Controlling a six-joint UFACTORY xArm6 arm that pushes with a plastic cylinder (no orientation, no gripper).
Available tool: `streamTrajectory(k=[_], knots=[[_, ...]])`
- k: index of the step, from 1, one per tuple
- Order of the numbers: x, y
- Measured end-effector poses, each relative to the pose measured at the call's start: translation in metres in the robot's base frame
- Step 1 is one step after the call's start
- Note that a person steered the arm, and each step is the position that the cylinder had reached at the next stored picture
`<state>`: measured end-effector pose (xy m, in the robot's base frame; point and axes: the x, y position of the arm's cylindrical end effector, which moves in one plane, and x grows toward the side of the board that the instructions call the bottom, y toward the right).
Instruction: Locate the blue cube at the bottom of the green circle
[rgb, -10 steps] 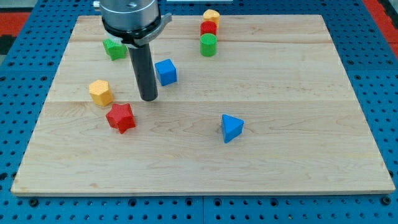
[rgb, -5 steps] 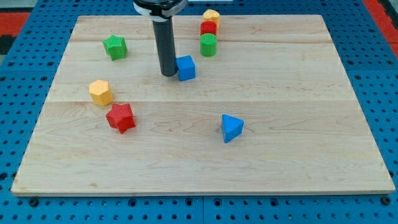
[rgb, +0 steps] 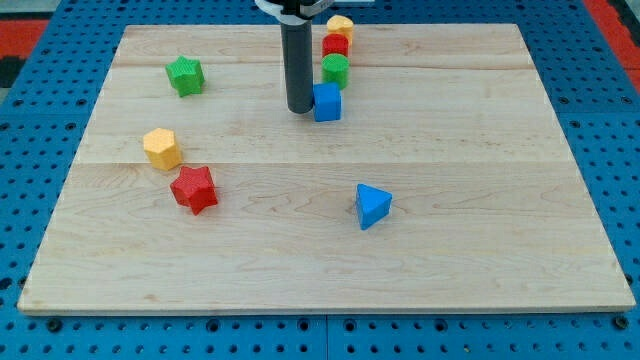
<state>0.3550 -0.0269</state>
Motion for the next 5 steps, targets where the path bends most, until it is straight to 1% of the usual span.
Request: streamTrajectory(k=[1,2,4,5], knots=[[0.022,0.000],[0.041,0.012],[0.017,0.018],[0.017,0.018]])
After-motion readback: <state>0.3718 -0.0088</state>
